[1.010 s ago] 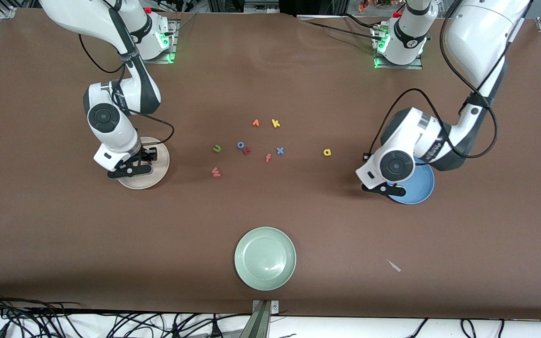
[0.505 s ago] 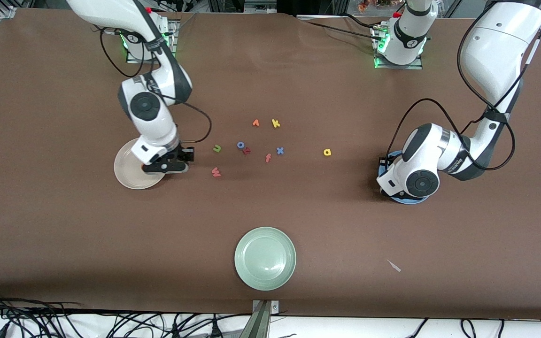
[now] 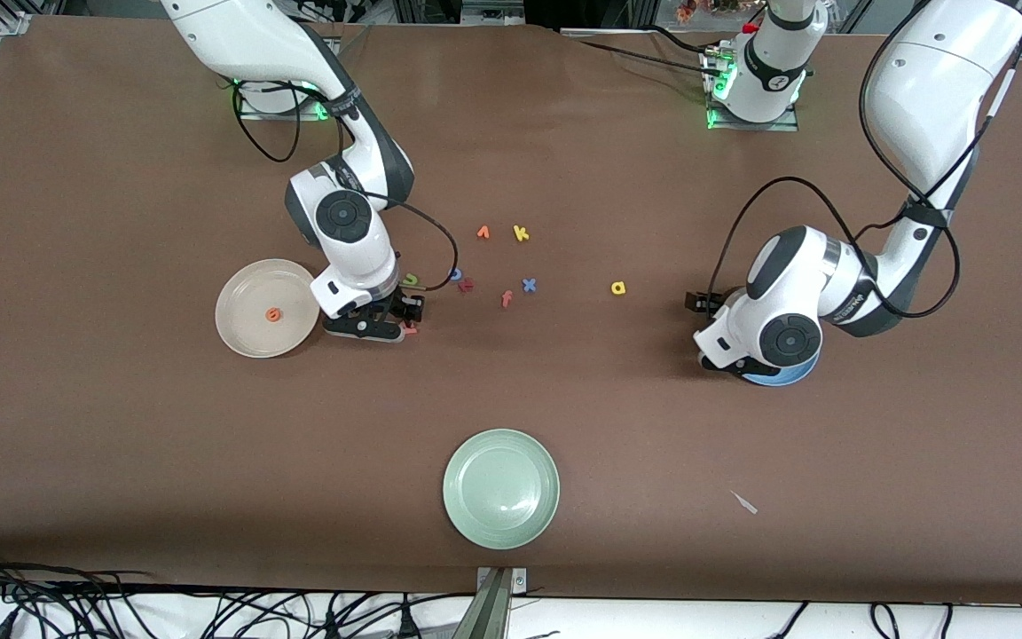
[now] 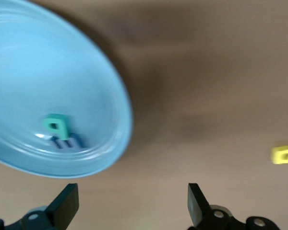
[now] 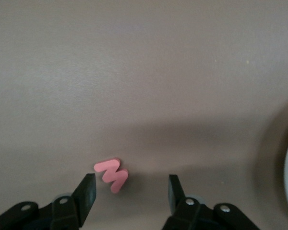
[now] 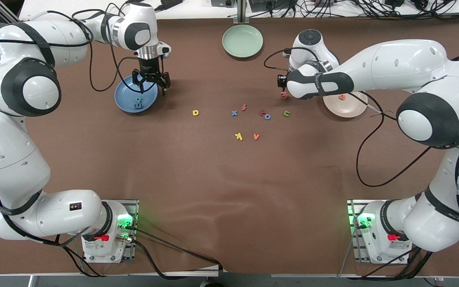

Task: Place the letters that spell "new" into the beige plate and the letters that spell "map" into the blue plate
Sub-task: 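Place the P on the blue plate while the right gripper drops the e, then grasp the yellow D with the left gripper while the right gripper grasps the M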

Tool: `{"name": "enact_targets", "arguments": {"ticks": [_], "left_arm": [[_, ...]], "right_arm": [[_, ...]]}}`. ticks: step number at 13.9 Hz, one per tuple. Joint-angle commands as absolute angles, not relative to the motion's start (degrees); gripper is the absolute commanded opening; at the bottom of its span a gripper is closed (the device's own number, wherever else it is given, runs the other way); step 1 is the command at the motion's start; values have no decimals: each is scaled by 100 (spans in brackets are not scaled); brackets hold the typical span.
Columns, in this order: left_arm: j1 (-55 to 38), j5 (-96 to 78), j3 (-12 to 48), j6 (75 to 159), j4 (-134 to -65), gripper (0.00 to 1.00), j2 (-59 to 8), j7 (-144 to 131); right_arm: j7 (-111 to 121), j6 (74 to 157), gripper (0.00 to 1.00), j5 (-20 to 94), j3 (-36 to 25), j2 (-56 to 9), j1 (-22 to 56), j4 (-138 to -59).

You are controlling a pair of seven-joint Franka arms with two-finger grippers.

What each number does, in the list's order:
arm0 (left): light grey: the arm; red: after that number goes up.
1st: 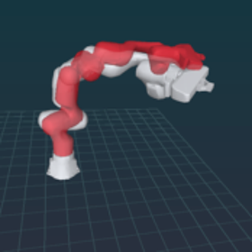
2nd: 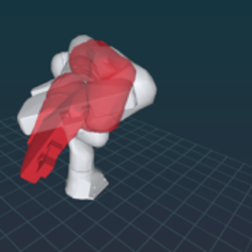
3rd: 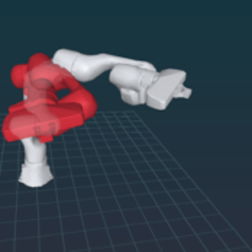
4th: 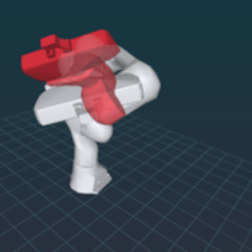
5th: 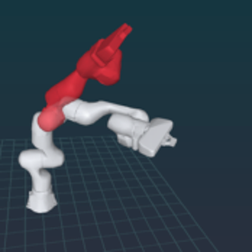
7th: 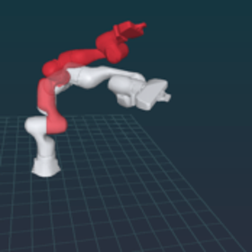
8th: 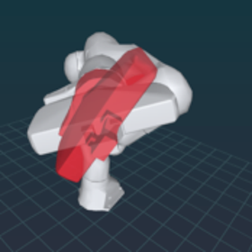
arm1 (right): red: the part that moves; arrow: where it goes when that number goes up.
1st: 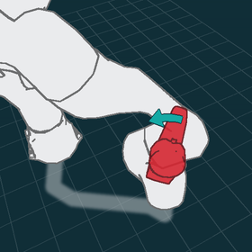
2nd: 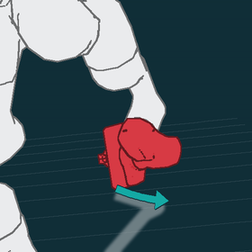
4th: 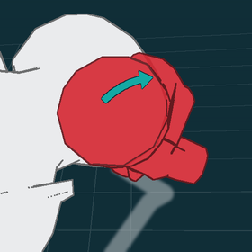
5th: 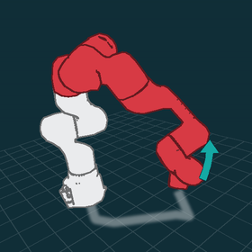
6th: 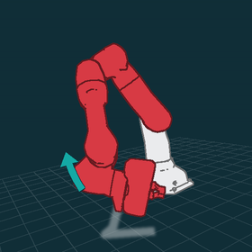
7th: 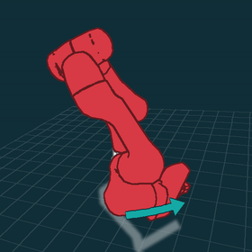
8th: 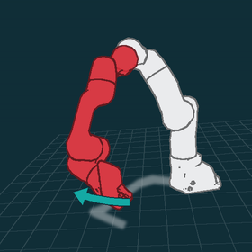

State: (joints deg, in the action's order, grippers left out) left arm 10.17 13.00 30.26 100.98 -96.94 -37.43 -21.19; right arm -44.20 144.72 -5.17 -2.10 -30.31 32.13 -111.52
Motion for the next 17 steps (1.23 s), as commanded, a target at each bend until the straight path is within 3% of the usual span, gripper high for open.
{"name": "enact_targets", "arguments": {"ticks": [1,6,8,10,14,17], "left_arm": [[1011,1108,3330,10466,-9791,100,-3656,-2852],[800,1063,3823,11704,-10492,99,-3700,-4482],[582,1150,3815,12241,-10748,90,-3709,-4988],[326,1186,3736,12366,-10784,78,-3770,-5132],[290,1819,3744,12585,-10995,78,-3946,-5168],[290,1846,3735,12612,-10986,78,-3964,-5150]], "right_arm": [[-4859,14502,74,-37,-185,-3225,3243,-10907],[-5704,14853,75,202,-193,-3620,3454,-10740],[-5722,14906,75,202,-202,-3665,3454,-10793],[-5722,14880,75,202,-211,-3665,3454,-10802],[-5660,14845,74,150,-237,-3647,3445,-10802],[-5643,14845,66,106,-255,-3647,3445,-10828]]}}
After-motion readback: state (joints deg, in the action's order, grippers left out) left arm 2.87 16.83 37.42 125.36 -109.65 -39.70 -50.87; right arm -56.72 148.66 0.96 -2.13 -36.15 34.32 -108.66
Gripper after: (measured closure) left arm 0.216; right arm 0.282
